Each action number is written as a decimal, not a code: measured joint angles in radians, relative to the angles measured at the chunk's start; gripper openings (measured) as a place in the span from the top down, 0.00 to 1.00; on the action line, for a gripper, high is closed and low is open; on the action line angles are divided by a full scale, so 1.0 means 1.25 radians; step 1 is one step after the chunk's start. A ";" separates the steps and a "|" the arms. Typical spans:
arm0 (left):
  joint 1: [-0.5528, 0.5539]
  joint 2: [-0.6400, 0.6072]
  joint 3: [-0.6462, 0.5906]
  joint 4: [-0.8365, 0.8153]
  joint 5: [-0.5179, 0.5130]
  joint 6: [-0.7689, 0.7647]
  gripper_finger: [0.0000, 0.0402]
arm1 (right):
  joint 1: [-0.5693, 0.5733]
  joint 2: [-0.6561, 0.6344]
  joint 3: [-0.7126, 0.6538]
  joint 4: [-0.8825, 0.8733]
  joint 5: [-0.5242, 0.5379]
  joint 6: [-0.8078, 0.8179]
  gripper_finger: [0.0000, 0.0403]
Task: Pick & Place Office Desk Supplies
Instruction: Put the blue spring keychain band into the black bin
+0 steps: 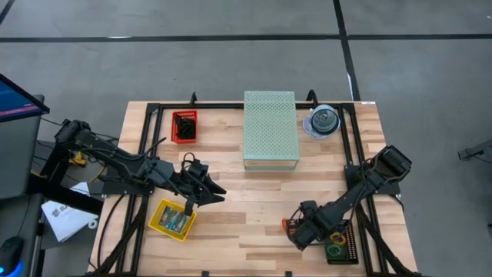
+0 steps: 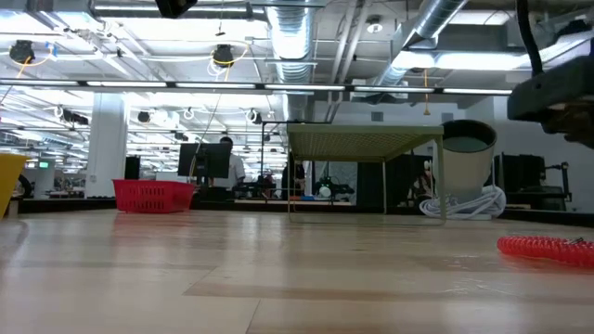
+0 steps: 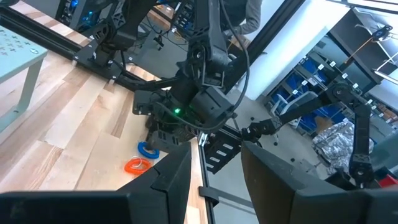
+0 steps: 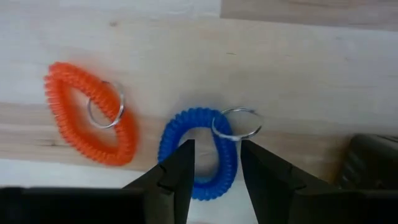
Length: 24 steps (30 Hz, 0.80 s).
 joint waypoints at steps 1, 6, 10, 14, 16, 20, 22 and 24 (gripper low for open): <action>0.000 0.000 0.000 0.000 0.000 -0.001 0.66 | 0.000 0.000 -0.005 0.002 -0.002 0.000 0.69; 0.000 0.000 0.000 0.000 -0.007 -0.003 0.66 | 0.000 0.000 -0.016 -0.002 -0.011 -0.003 0.69; 0.000 0.000 0.000 0.000 -0.009 -0.003 0.66 | -0.003 -0.004 -0.039 0.019 -0.019 -0.004 0.72; 0.000 0.000 0.000 0.000 -0.009 -0.003 0.66 | -0.003 -0.004 -0.048 0.028 -0.020 -0.007 0.80; 0.000 0.000 0.000 0.000 -0.011 -0.003 0.66 | -0.004 -0.004 -0.048 0.028 -0.020 -0.010 0.85; 0.000 0.000 0.000 0.000 -0.013 -0.002 0.66 | -0.005 -0.003 -0.049 0.037 -0.018 -0.016 0.96; 0.002 0.000 0.000 0.000 -0.013 -0.001 0.66 | -0.007 -0.003 -0.049 0.048 -0.011 -0.029 0.98; 0.002 0.000 0.000 0.000 -0.013 -0.001 0.66 | -0.014 -0.001 -0.034 0.053 -0.010 -0.048 0.97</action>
